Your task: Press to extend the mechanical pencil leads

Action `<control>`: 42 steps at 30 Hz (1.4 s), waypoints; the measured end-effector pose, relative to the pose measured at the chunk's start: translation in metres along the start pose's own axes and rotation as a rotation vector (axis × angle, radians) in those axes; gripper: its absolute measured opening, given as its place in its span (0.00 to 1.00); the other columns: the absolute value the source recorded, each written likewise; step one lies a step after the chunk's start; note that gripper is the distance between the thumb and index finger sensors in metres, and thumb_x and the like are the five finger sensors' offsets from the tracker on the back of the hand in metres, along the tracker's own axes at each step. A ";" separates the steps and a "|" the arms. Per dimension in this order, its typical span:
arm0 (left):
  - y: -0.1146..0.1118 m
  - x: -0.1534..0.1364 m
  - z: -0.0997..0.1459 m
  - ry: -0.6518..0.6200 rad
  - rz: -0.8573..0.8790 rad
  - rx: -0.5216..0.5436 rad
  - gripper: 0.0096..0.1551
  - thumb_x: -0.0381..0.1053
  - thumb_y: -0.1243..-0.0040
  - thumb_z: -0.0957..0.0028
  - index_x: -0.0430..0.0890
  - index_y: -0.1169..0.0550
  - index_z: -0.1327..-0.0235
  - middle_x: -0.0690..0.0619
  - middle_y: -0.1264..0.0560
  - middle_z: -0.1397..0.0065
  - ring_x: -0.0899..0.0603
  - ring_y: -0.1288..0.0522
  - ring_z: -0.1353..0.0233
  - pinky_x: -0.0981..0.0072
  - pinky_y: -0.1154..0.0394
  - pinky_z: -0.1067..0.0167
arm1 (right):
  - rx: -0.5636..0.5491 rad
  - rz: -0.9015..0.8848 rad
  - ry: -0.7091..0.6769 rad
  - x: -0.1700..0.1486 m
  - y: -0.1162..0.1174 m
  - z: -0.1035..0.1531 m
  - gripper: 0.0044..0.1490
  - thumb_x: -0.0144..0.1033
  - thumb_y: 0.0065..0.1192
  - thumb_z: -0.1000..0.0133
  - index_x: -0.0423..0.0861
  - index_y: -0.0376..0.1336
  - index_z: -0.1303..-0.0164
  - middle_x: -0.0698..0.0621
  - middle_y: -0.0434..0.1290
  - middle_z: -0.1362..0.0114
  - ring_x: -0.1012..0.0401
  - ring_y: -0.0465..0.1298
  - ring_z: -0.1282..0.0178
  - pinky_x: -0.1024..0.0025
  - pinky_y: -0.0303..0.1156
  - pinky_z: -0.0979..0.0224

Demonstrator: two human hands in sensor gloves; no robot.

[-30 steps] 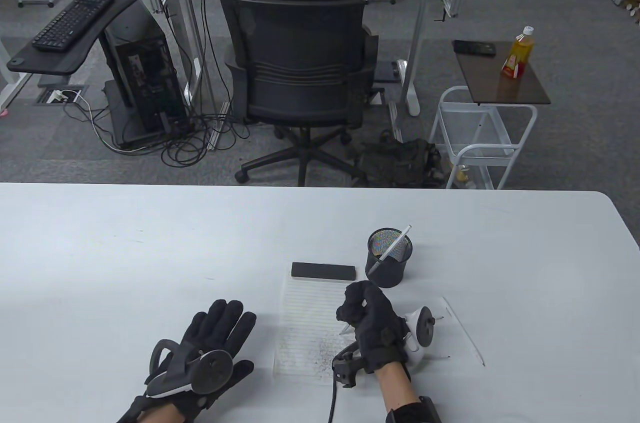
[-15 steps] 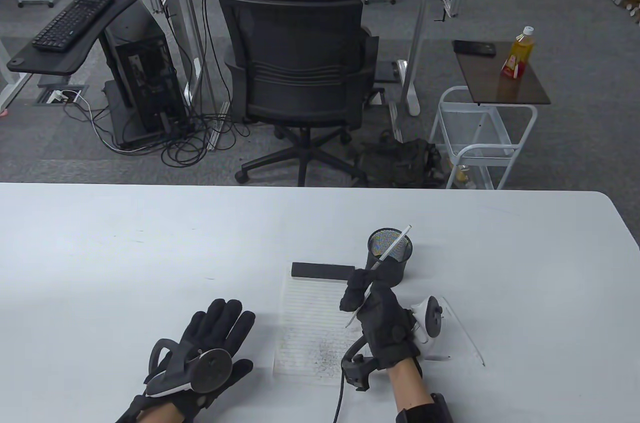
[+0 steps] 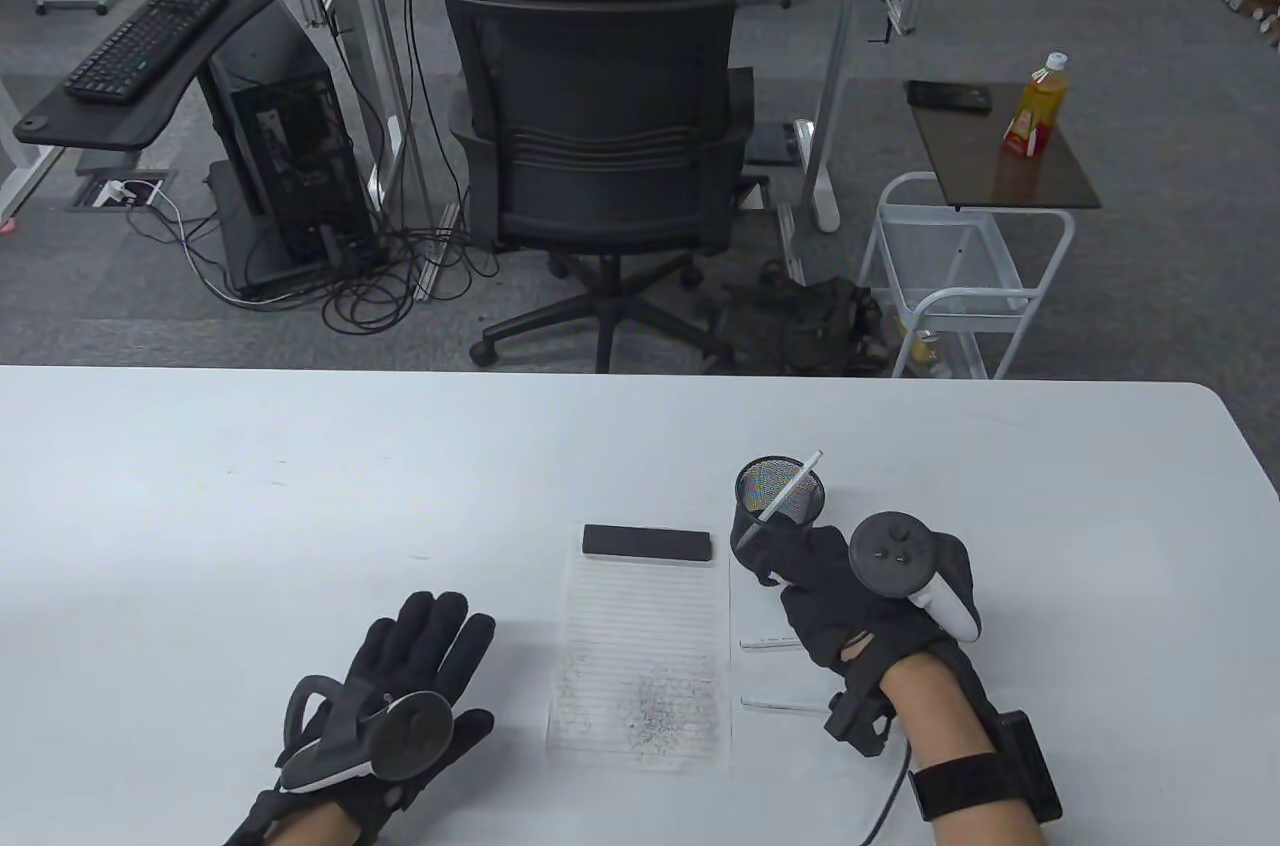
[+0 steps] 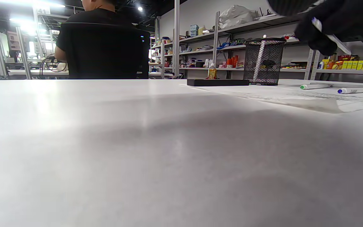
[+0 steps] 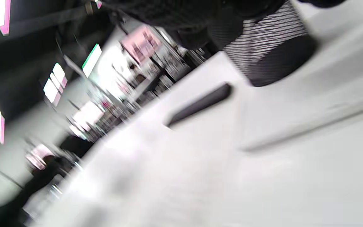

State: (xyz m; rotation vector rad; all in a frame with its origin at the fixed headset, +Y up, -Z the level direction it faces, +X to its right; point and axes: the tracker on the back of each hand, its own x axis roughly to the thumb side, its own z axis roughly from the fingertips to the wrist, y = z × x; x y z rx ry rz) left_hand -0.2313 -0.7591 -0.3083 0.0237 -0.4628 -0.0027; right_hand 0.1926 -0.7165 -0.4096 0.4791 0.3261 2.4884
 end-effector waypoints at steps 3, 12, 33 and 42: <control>0.000 -0.001 0.001 0.009 0.004 0.002 0.52 0.70 0.51 0.51 0.52 0.51 0.16 0.43 0.53 0.13 0.28 0.51 0.15 0.32 0.46 0.24 | 0.045 0.237 0.016 -0.008 0.001 -0.009 0.29 0.19 0.68 0.44 0.38 0.70 0.30 0.37 0.60 0.30 0.37 0.67 0.37 0.32 0.66 0.34; 0.002 -0.003 0.001 0.022 -0.003 -0.001 0.52 0.70 0.51 0.51 0.52 0.51 0.16 0.43 0.53 0.13 0.28 0.51 0.15 0.32 0.46 0.24 | 0.055 0.633 -0.132 -0.012 0.022 -0.029 0.35 0.19 0.78 0.49 0.37 0.67 0.30 0.40 0.68 0.30 0.41 0.76 0.35 0.32 0.68 0.30; -0.001 -0.003 0.000 0.016 -0.010 -0.016 0.52 0.70 0.51 0.51 0.52 0.51 0.16 0.43 0.52 0.13 0.28 0.50 0.15 0.32 0.46 0.24 | 0.099 0.920 -0.231 -0.004 0.049 -0.052 0.28 0.25 0.84 0.51 0.35 0.74 0.40 0.39 0.76 0.36 0.44 0.83 0.39 0.41 0.74 0.29; -0.002 -0.002 0.000 0.013 -0.010 -0.011 0.52 0.70 0.51 0.51 0.52 0.51 0.16 0.43 0.52 0.13 0.28 0.50 0.15 0.32 0.46 0.24 | 0.056 0.915 -0.264 -0.007 0.050 -0.048 0.27 0.28 0.84 0.52 0.36 0.76 0.43 0.39 0.78 0.38 0.45 0.84 0.40 0.41 0.74 0.29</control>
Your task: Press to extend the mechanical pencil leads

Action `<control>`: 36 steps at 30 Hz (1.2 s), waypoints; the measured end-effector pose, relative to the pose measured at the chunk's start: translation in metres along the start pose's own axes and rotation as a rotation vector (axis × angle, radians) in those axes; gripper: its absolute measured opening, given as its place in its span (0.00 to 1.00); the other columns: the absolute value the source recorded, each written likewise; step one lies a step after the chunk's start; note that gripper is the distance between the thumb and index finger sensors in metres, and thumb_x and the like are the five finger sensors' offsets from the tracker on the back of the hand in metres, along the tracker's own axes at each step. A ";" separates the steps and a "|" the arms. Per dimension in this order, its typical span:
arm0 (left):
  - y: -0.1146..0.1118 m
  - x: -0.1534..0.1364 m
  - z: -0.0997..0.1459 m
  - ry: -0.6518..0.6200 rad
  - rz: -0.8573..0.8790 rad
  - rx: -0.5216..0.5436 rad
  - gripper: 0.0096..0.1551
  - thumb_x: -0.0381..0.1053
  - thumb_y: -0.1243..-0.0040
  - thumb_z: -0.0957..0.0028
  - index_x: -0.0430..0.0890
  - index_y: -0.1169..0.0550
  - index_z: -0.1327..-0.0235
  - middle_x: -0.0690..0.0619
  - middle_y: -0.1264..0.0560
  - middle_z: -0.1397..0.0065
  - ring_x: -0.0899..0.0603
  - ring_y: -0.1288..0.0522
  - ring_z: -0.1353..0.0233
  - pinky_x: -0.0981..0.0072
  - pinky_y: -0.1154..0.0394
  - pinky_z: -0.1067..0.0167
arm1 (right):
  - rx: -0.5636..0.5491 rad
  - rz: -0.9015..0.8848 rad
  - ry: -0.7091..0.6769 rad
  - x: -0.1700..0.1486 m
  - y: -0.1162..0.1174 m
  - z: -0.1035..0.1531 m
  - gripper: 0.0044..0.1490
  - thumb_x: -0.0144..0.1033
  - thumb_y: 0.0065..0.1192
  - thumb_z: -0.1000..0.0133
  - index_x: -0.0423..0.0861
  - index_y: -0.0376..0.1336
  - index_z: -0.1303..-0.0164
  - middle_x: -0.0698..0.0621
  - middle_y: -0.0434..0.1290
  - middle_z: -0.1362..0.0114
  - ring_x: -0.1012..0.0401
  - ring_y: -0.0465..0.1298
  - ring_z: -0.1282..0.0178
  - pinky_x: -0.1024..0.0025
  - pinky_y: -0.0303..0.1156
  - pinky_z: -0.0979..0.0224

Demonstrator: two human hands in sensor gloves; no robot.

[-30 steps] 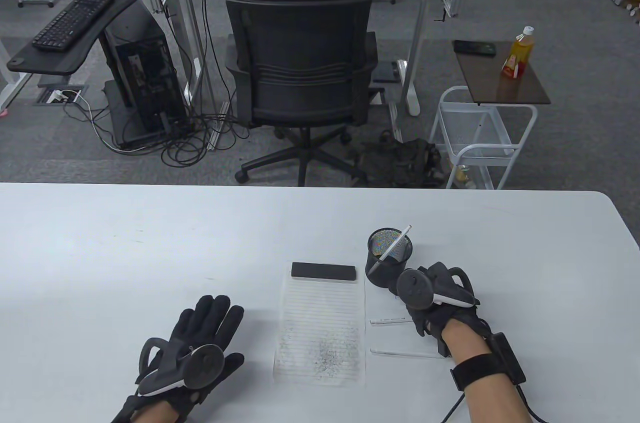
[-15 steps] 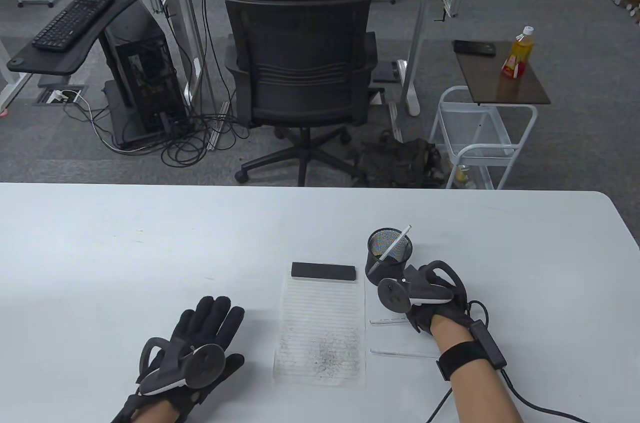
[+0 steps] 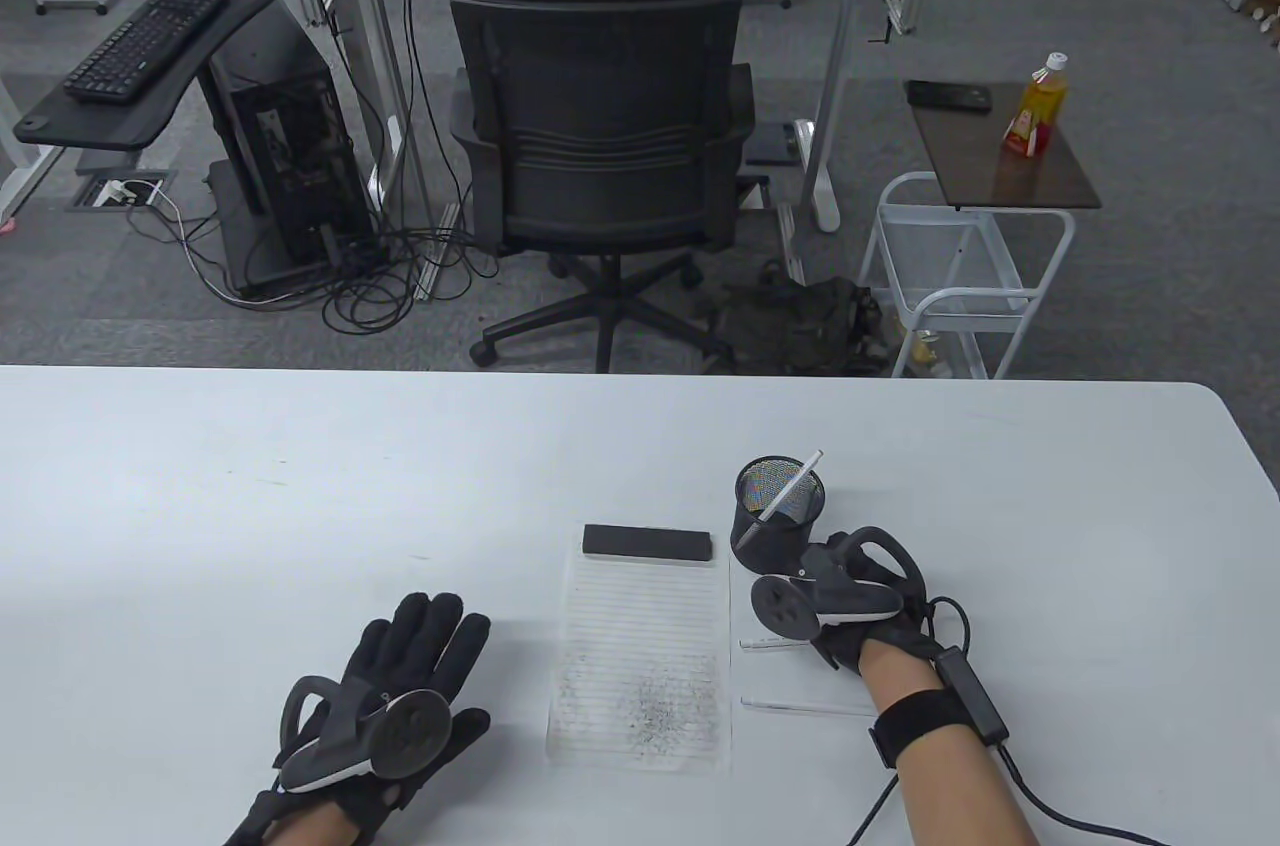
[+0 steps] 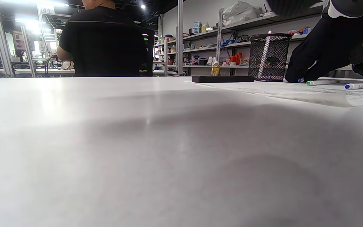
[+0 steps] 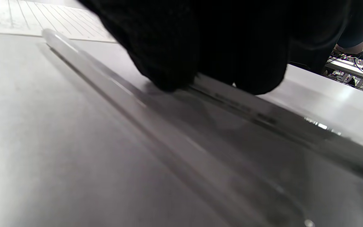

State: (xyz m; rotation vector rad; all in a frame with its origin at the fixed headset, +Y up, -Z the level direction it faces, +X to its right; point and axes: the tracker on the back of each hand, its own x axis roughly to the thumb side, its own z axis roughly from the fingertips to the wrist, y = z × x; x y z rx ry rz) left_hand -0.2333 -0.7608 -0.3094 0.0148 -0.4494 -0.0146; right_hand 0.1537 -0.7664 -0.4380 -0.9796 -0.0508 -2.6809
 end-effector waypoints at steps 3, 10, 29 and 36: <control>0.000 0.000 0.000 0.001 0.000 0.000 0.52 0.70 0.51 0.51 0.52 0.51 0.17 0.43 0.52 0.13 0.28 0.50 0.15 0.32 0.46 0.24 | -0.003 0.007 0.001 0.000 0.001 0.002 0.28 0.28 0.83 0.51 0.36 0.75 0.41 0.39 0.77 0.37 0.45 0.83 0.39 0.41 0.74 0.29; 0.000 0.001 0.000 -0.009 0.003 0.009 0.52 0.70 0.51 0.51 0.52 0.51 0.16 0.43 0.53 0.13 0.28 0.50 0.15 0.32 0.46 0.24 | -0.167 -0.009 0.006 -0.005 -0.027 0.027 0.31 0.37 0.77 0.46 0.34 0.75 0.37 0.36 0.75 0.33 0.42 0.80 0.37 0.37 0.74 0.35; -0.002 -0.005 0.000 0.011 0.015 0.003 0.52 0.70 0.51 0.51 0.52 0.51 0.16 0.43 0.52 0.13 0.28 0.50 0.15 0.32 0.46 0.24 | -0.417 -1.063 0.910 -0.111 -0.021 0.010 0.46 0.54 0.72 0.44 0.34 0.66 0.26 0.32 0.68 0.26 0.30 0.70 0.28 0.25 0.63 0.31; -0.002 -0.009 0.001 0.023 0.021 0.008 0.52 0.70 0.51 0.51 0.52 0.51 0.16 0.43 0.52 0.13 0.28 0.50 0.15 0.32 0.46 0.25 | -0.330 -1.263 0.930 -0.113 -0.002 -0.005 0.49 0.58 0.72 0.45 0.33 0.66 0.26 0.32 0.65 0.23 0.28 0.64 0.24 0.24 0.57 0.29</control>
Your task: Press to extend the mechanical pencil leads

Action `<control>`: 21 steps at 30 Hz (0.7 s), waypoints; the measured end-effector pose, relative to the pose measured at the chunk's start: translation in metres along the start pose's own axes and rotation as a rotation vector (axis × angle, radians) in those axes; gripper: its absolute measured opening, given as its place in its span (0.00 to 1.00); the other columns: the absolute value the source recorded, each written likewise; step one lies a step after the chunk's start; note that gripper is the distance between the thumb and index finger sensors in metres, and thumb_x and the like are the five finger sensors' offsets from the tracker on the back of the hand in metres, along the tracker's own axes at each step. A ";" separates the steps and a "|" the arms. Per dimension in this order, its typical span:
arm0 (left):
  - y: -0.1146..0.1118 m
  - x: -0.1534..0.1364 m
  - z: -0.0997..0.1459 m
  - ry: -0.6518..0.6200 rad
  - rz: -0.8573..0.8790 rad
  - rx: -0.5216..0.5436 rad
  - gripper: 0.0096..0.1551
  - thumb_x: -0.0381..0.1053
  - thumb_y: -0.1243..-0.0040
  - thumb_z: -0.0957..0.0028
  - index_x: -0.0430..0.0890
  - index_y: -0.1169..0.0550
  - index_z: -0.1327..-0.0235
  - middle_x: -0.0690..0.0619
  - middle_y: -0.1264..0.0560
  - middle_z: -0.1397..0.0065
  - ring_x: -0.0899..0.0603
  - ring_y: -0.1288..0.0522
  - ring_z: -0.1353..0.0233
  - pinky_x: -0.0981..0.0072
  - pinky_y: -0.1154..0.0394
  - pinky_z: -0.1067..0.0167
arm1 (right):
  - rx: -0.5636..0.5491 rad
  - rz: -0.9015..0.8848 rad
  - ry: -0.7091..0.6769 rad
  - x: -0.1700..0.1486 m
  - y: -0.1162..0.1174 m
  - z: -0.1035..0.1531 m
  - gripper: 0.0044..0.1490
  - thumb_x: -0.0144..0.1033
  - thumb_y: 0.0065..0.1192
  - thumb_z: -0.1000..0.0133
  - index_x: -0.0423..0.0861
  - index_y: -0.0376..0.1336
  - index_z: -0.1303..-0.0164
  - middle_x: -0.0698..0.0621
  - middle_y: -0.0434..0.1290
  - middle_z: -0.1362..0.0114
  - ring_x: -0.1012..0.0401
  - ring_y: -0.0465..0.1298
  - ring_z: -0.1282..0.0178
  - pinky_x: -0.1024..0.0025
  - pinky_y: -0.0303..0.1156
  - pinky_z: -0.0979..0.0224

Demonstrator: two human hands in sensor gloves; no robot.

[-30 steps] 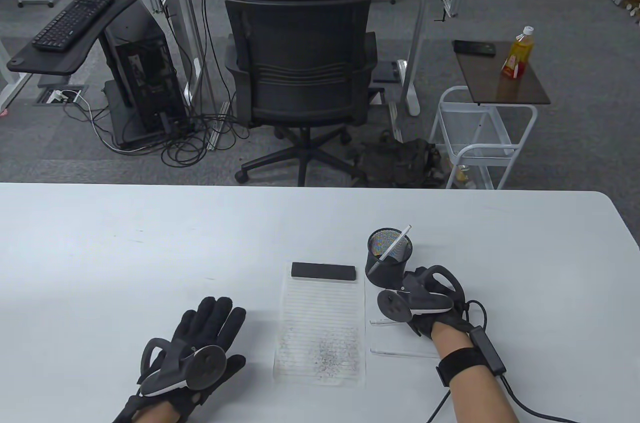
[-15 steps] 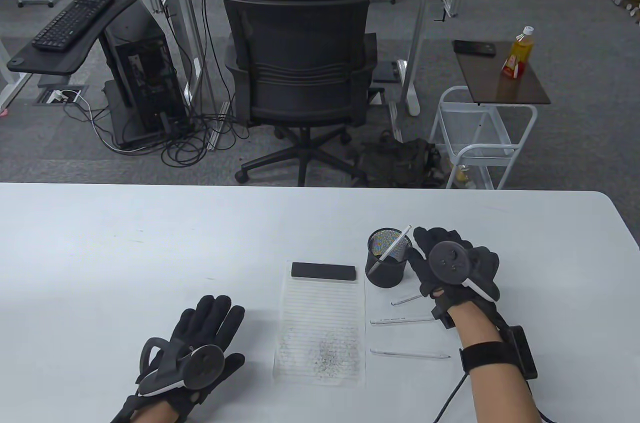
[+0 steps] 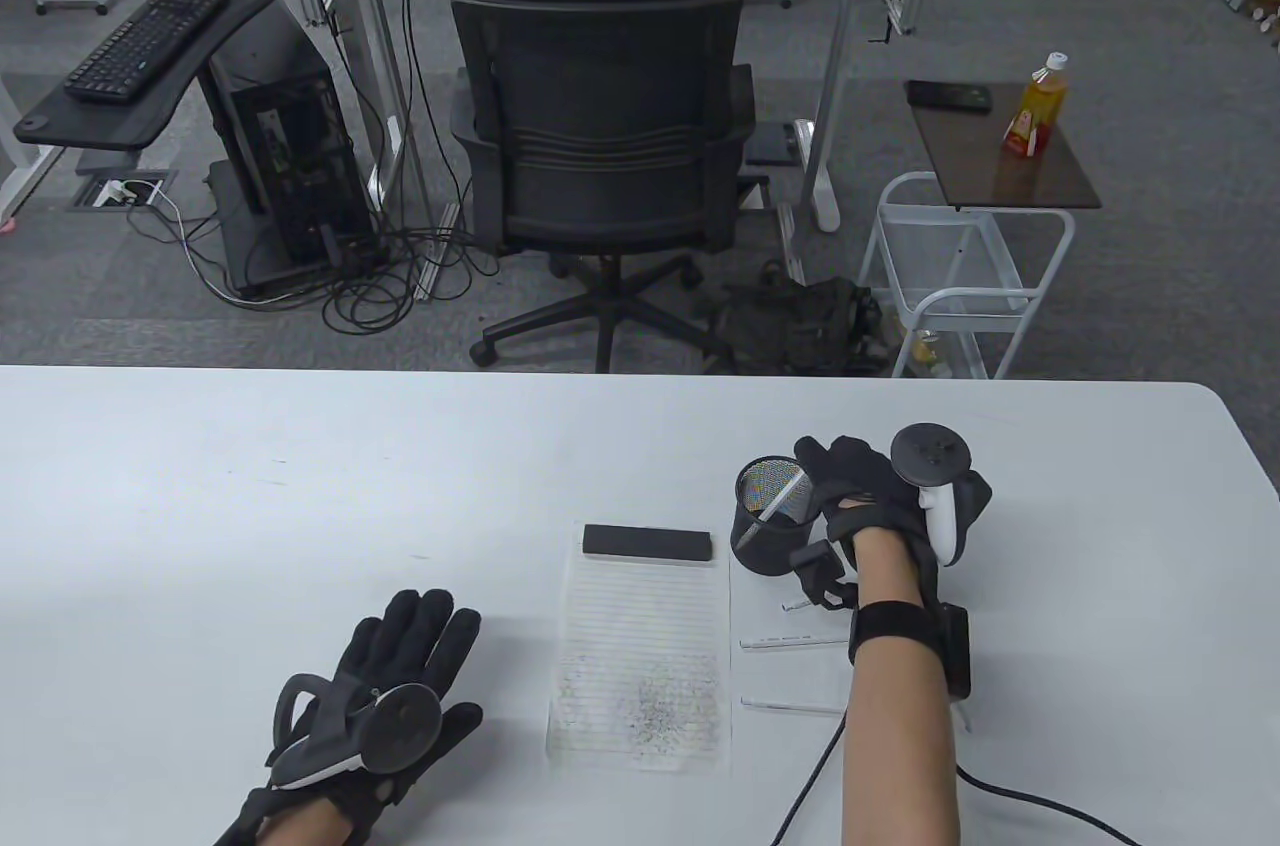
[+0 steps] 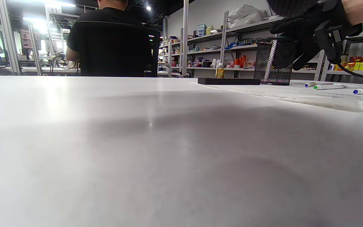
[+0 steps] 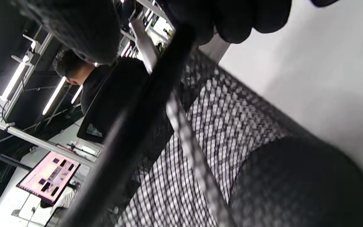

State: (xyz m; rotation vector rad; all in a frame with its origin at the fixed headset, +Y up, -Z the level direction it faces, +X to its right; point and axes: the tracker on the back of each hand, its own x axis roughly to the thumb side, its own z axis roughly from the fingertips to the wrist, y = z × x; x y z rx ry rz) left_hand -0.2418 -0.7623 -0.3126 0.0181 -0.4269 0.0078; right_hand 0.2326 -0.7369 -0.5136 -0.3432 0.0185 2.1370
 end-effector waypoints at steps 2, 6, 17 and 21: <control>0.000 0.000 0.000 0.002 0.000 0.000 0.52 0.70 0.51 0.51 0.52 0.51 0.17 0.43 0.52 0.13 0.28 0.50 0.15 0.32 0.46 0.25 | 0.021 0.016 0.014 -0.001 0.004 0.000 0.48 0.57 0.73 0.45 0.33 0.67 0.27 0.32 0.65 0.23 0.28 0.63 0.23 0.23 0.56 0.28; 0.001 0.001 0.001 0.000 0.000 0.007 0.52 0.70 0.51 0.51 0.52 0.51 0.17 0.43 0.52 0.13 0.28 0.50 0.15 0.32 0.46 0.25 | 0.011 0.011 0.021 -0.002 0.008 0.001 0.43 0.52 0.73 0.44 0.34 0.68 0.28 0.32 0.65 0.23 0.28 0.63 0.23 0.23 0.56 0.29; 0.002 0.001 0.002 0.000 0.006 0.010 0.52 0.70 0.51 0.51 0.52 0.51 0.16 0.43 0.52 0.13 0.28 0.50 0.15 0.32 0.46 0.25 | -0.074 -0.167 -0.037 0.001 0.010 0.003 0.28 0.47 0.69 0.42 0.44 0.76 0.38 0.34 0.68 0.24 0.28 0.66 0.25 0.24 0.59 0.30; 0.002 0.001 0.002 -0.004 0.011 0.013 0.52 0.70 0.51 0.51 0.52 0.51 0.16 0.43 0.52 0.13 0.28 0.50 0.15 0.32 0.46 0.25 | -0.135 -0.244 -0.083 0.007 0.003 0.010 0.29 0.47 0.68 0.41 0.43 0.75 0.35 0.34 0.68 0.25 0.29 0.67 0.26 0.24 0.59 0.30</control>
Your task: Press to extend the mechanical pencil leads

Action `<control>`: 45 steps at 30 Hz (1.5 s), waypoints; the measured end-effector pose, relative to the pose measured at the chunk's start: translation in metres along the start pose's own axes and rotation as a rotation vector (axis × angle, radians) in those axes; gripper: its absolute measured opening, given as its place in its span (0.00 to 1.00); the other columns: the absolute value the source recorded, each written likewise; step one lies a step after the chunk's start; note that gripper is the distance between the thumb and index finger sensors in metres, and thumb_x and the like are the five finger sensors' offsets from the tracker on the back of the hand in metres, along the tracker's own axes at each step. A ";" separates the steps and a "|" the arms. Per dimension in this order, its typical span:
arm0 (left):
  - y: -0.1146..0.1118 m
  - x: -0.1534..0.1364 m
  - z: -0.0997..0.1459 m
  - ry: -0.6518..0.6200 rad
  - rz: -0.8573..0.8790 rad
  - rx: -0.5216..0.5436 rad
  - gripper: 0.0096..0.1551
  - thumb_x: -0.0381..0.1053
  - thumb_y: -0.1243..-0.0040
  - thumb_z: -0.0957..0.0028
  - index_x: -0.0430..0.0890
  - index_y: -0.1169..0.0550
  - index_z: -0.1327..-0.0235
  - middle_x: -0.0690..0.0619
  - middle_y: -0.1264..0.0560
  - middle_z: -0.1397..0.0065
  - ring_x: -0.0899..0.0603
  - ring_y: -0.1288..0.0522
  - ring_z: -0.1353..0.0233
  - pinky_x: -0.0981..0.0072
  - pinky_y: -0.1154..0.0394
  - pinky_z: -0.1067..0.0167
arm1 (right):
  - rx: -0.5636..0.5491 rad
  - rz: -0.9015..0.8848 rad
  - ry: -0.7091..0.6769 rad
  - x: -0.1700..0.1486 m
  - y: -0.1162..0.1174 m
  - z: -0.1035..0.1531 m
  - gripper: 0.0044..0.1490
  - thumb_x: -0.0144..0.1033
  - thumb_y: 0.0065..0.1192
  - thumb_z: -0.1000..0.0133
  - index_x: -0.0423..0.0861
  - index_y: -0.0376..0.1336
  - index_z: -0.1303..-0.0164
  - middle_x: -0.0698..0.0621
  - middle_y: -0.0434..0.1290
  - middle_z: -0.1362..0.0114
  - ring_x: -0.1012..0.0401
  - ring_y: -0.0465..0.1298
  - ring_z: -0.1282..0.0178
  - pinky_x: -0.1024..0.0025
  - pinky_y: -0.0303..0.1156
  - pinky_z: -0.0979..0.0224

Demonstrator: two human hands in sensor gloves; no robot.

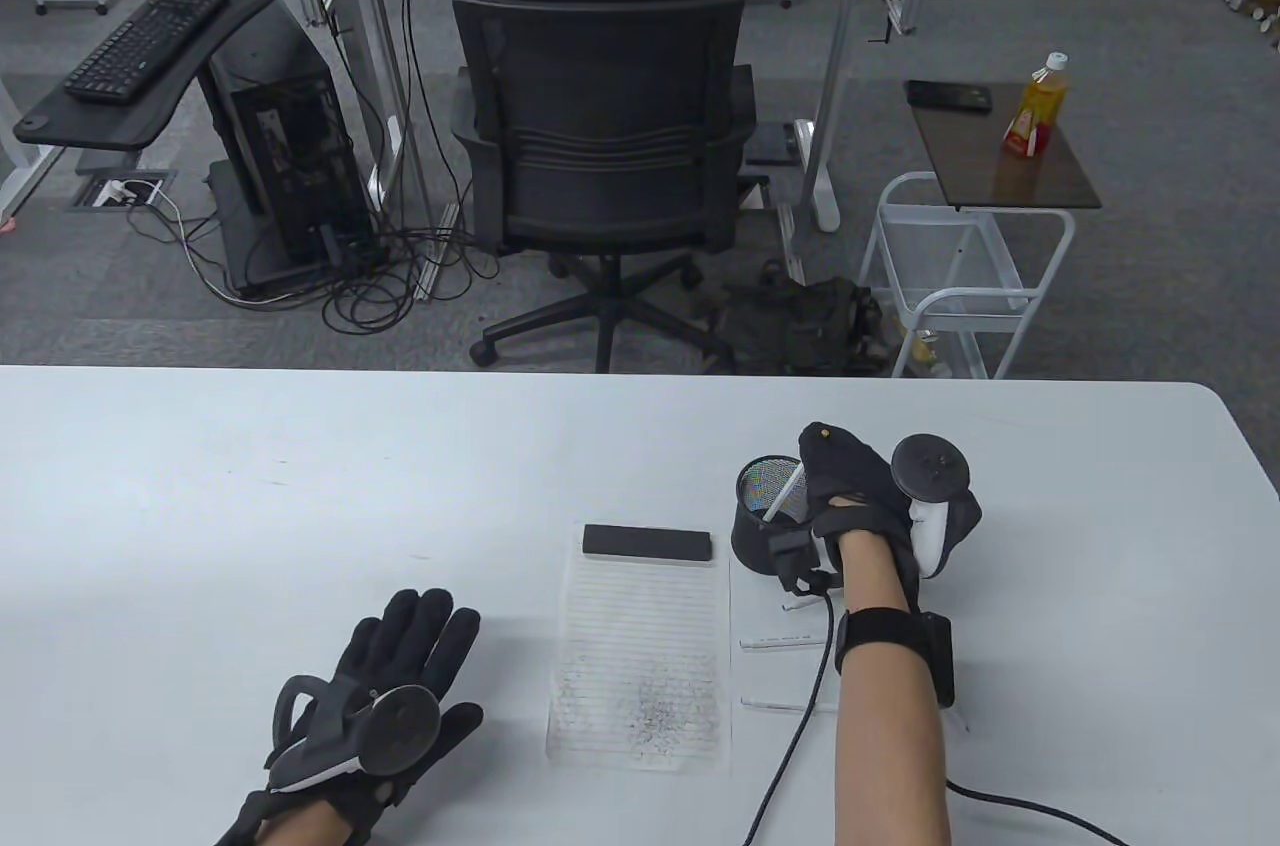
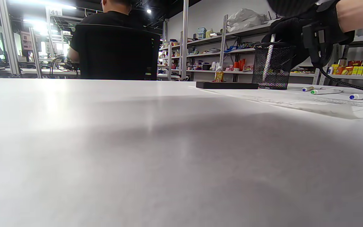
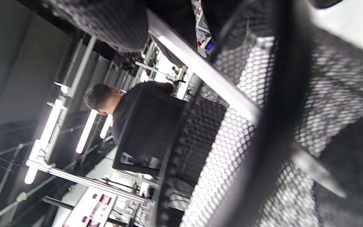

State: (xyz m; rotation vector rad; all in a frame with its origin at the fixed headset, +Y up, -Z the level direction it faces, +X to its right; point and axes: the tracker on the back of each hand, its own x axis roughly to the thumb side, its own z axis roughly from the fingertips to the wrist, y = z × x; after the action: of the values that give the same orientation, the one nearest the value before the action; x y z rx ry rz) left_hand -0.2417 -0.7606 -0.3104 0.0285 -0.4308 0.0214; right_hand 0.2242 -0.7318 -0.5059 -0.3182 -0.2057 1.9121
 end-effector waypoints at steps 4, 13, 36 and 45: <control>-0.002 0.001 0.000 -0.009 0.004 -0.008 0.52 0.70 0.51 0.51 0.52 0.51 0.16 0.43 0.52 0.13 0.28 0.50 0.15 0.32 0.46 0.25 | -0.027 -0.077 -0.064 0.020 -0.011 0.010 0.29 0.46 0.62 0.40 0.42 0.72 0.34 0.34 0.68 0.25 0.29 0.67 0.25 0.24 0.59 0.29; -0.003 0.003 -0.001 -0.020 0.039 -0.006 0.52 0.70 0.51 0.51 0.52 0.51 0.16 0.43 0.53 0.13 0.28 0.50 0.15 0.32 0.46 0.25 | 0.058 -0.459 -0.413 0.068 -0.030 0.073 0.28 0.43 0.54 0.40 0.47 0.65 0.30 0.35 0.66 0.24 0.30 0.66 0.24 0.18 0.60 0.31; -0.003 0.009 -0.002 -0.060 0.058 -0.007 0.52 0.70 0.51 0.51 0.52 0.51 0.16 0.44 0.53 0.13 0.29 0.51 0.15 0.32 0.46 0.24 | 0.417 -0.984 -0.236 -0.032 0.044 0.158 0.35 0.61 0.48 0.34 0.47 0.61 0.26 0.42 0.67 0.36 0.39 0.66 0.40 0.20 0.52 0.30; -0.004 0.010 -0.002 -0.056 0.062 -0.009 0.52 0.70 0.51 0.51 0.52 0.51 0.16 0.43 0.53 0.13 0.29 0.51 0.15 0.32 0.46 0.24 | 0.401 -1.130 -0.212 -0.042 0.048 0.157 0.43 0.66 0.44 0.35 0.38 0.70 0.41 0.42 0.74 0.49 0.40 0.70 0.51 0.28 0.61 0.36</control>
State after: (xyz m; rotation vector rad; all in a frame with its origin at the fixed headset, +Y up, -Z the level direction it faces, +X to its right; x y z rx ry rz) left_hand -0.2317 -0.7642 -0.3081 0.0065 -0.4875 0.0798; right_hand 0.1460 -0.7861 -0.3656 0.2521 -0.0960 0.8211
